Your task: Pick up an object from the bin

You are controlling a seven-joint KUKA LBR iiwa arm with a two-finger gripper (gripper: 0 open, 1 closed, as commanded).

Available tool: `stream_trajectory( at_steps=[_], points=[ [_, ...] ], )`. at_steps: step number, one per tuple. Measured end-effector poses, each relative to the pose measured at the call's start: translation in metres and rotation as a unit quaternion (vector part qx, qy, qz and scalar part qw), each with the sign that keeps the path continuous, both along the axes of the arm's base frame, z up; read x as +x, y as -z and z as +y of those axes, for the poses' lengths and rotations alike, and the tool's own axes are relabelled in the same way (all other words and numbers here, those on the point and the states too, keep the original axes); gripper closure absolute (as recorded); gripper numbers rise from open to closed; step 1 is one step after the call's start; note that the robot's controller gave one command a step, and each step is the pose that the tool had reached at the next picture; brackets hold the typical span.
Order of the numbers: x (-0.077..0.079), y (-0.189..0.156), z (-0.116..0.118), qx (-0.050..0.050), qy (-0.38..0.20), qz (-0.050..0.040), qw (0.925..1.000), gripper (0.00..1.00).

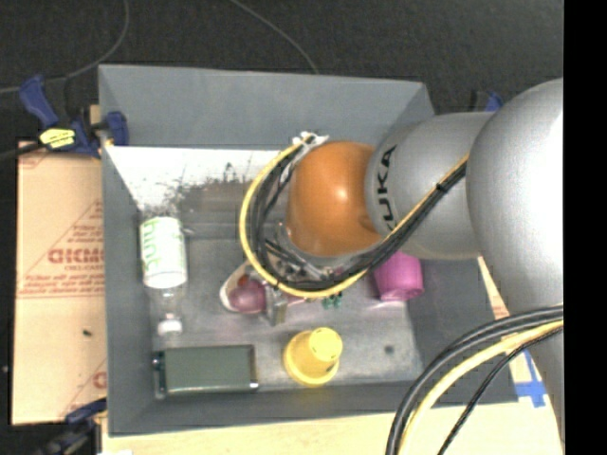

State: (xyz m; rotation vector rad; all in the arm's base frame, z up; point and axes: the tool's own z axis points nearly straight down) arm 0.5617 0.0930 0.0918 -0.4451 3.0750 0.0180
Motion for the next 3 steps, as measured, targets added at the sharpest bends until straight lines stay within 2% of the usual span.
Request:
stream_trajectory(
  at_steps=[1,2,3],
  points=[
    [0.0499,-0.0505,-0.0263,0.0,-0.026,-0.0015,0.9997,1.0],
    [0.0499,-0.0505,-0.0262,0.0,-0.025,-0.0014,0.9997,1.0],
    [0.0562,-0.0604,-0.0357,-0.001,-0.03,-0.0039,0.9995,1.0]
  ],
)
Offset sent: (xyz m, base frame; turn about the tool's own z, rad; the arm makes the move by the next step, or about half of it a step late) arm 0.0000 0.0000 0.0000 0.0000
